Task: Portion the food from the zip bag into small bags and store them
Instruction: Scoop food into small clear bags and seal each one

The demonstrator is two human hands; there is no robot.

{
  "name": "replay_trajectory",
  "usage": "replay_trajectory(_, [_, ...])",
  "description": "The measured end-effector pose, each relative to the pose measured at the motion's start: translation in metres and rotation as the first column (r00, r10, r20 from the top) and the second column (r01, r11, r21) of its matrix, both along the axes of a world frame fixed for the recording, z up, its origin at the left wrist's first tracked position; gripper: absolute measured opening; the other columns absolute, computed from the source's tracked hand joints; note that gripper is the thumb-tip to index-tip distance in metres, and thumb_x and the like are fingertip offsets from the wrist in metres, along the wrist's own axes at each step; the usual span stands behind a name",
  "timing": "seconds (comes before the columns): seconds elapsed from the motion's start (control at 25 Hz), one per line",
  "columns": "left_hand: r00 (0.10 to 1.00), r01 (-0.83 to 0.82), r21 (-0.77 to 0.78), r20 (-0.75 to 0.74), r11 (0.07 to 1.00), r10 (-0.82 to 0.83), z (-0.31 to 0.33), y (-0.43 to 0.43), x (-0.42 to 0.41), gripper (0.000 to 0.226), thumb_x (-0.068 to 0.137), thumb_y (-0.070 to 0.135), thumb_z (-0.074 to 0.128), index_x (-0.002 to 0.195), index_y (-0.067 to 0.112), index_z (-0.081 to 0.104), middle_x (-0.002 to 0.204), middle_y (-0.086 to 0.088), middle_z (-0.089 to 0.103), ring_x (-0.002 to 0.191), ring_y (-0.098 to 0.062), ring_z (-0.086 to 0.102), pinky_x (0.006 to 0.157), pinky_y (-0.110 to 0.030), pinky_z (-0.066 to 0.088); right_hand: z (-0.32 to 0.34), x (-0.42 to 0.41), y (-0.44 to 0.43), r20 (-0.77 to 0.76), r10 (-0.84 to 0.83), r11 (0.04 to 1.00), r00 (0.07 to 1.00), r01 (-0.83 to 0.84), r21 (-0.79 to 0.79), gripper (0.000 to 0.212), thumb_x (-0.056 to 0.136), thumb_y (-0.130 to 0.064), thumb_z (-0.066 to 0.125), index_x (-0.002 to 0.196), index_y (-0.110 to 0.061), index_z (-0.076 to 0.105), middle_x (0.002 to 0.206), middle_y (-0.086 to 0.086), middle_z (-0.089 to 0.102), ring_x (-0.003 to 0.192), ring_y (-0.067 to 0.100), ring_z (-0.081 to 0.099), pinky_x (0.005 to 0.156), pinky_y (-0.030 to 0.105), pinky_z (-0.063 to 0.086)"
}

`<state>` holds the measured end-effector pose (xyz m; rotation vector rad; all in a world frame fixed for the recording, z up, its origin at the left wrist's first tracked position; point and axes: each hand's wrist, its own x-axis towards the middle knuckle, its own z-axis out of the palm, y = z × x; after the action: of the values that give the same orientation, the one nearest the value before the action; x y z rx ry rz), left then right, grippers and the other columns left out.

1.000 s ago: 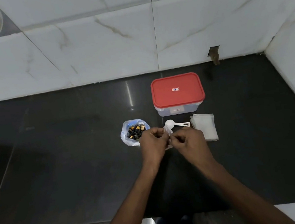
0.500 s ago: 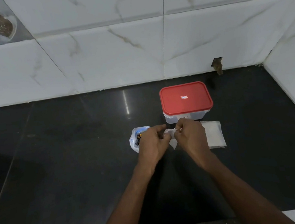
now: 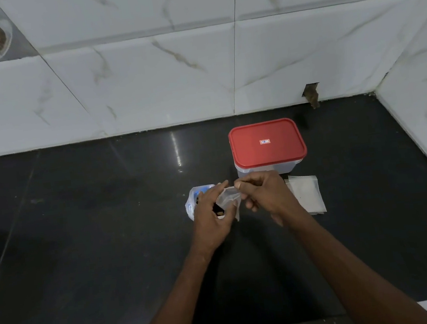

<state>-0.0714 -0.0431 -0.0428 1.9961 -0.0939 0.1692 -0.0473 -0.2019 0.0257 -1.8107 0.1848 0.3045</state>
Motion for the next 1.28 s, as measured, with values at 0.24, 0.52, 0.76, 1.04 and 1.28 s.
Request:
replay_trajectory(0.24, [0.959, -0.276, -0.278, -0.149, 0.920, 0.243, 0.004, 0.033, 0.011, 0.056, 0.083, 0.037, 0.069, 0.133, 0.014, 0.060, 0.122, 0.001, 0.071, 0.111, -0.010, 0.068, 0.093, -0.025, 0.054, -0.070, 0.015, -0.050, -0.020, 0.072, 0.524, 0.997, -0.055, -0.850, 0.019, 0.089, -0.005, 0.049, 0.093, -0.011, 0.067, 0.100, 0.006, 0.064, 0.098, 0.027, 0.060, 0.068, 0.034, 0.043])
replay_trajectory(0.52, [0.919, -0.393, -0.488, -0.230, 0.780, 0.319, 0.003, 0.056, 0.016, 0.021, 0.099, 0.014, 0.058, 0.115, 0.004, 0.068, 0.097, -0.008, 0.072, 0.087, -0.018, 0.068, 0.075, -0.029, 0.055, -0.092, 0.011, -0.043, 0.007, 0.253, 0.295, 0.967, -0.070, -0.953, 0.008, 0.073, -0.004, 0.073, 0.075, -0.007, 0.066, 0.087, 0.016, 0.063, 0.089, 0.036, 0.058, 0.070, 0.044, 0.047])
replay_trajectory(0.76, [0.909, -0.411, -0.642, -0.340, 0.647, 0.241, -0.001, 0.056, 0.006, 0.021, 0.101, 0.018, 0.051, 0.095, 0.007, 0.068, 0.078, -0.006, 0.067, 0.072, -0.019, 0.064, 0.070, -0.036, 0.053, -0.072, -0.010, -0.022, 0.171, 0.317, 0.562, 0.933, -0.040, -0.826, 0.016, 0.097, -0.016, 0.052, 0.111, -0.011, 0.059, 0.103, 0.007, 0.058, 0.076, 0.022, 0.061, 0.061, 0.034, 0.050])
replay_trajectory(1.04, [0.907, -0.393, -0.623, -0.383, 0.676, 0.175, -0.019, 0.058, -0.001, 0.027, 0.094, 0.021, 0.059, 0.114, 0.004, 0.069, 0.094, -0.020, 0.070, 0.082, -0.033, 0.062, 0.077, -0.045, 0.052, -0.072, 0.005, 0.034, 0.281, 0.552, 0.526, 0.785, -0.066, -0.848, 0.020, 0.072, -0.009, 0.080, 0.079, -0.007, 0.062, 0.074, 0.008, 0.052, 0.048, 0.022, 0.052, 0.036, 0.027, 0.036])
replay_trajectory(1.28, [0.918, -0.338, -0.614, -0.384, 0.713, 0.104, -0.014, 0.053, -0.005, 0.029, 0.096, 0.019, 0.062, 0.115, -0.003, 0.067, 0.097, -0.017, 0.074, 0.085, -0.024, 0.072, 0.074, -0.032, 0.057, -0.079, 0.001, 0.047, 0.132, 0.638, 0.384, 0.758, -0.165, -0.909, 0.034, 0.055, -0.007, 0.088, 0.082, -0.006, 0.067, 0.075, 0.008, 0.058, 0.050, 0.019, 0.057, 0.037, 0.025, 0.036])
